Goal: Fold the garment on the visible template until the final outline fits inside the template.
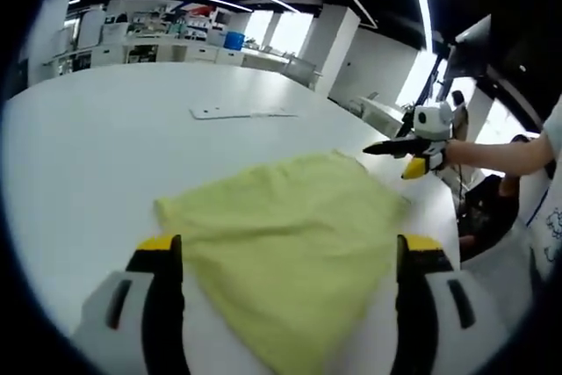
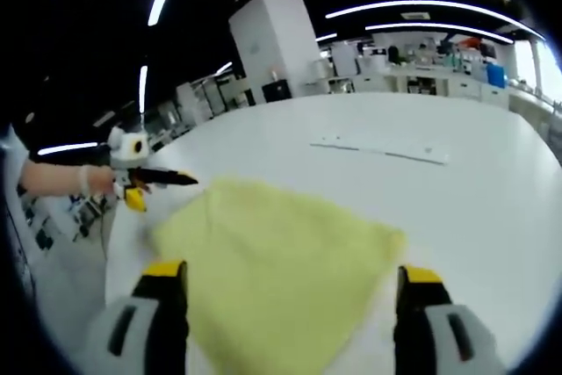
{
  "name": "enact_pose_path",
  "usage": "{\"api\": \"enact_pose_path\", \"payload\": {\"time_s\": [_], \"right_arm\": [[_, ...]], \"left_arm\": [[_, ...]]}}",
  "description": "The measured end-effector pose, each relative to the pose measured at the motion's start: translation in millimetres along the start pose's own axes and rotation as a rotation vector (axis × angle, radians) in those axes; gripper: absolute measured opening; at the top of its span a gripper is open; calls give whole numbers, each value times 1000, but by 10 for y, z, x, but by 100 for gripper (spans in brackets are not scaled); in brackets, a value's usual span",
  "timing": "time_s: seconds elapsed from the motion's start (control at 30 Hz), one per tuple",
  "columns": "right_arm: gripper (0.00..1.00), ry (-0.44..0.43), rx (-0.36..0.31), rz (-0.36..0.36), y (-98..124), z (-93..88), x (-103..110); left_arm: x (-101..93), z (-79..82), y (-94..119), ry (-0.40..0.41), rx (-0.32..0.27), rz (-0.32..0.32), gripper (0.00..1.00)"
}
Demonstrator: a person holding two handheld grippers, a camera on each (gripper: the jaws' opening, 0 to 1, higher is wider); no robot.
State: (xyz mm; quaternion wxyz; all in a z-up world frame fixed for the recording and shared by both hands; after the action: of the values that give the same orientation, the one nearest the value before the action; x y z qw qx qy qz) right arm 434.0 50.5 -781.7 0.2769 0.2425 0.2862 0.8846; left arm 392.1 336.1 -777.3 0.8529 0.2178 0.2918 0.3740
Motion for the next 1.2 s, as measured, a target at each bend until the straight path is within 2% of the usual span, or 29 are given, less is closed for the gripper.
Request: {"api": "enact_pose_path", "payload": {"time_s": [0.13, 0.4, 0.6, 0.9, 1.07, 1.2], "right_arm": [[100, 17, 29, 6, 52, -91, 97], [100, 31, 27, 6, 160, -102, 198], [100, 32, 16, -1, 280, -142, 252], [100, 11, 2, -22, 438, -339, 309], [100, -10, 5, -30, 480, -471, 342], [100, -30, 6, -28, 485, -564, 376]], "left_arm": [[-65, -17, 119, -9, 7, 3, 99], [-118, -18, 270, -9, -14, 15, 99], [-163, -125, 337, -7, -10, 18, 98], [-201, -243, 397, -8, 1, 20, 97], [-270, -364, 414, -7, 15, 14, 95], [-241, -445, 423, 3, 17, 20, 95]]}}
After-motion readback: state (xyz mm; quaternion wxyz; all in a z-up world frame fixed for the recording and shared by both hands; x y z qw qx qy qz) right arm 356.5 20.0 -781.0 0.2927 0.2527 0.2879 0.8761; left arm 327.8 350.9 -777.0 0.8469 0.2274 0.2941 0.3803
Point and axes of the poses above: the point that each gripper's makers call its tool centre point, and the gripper's own axes: y roughly backward along the fingers, x roughly to its left, z roughly out of its top, the point moved 3 cm from there along y, roughly backward along the fingers, and after that the axes turned 8 degrees about x, right-handed, at the moved point
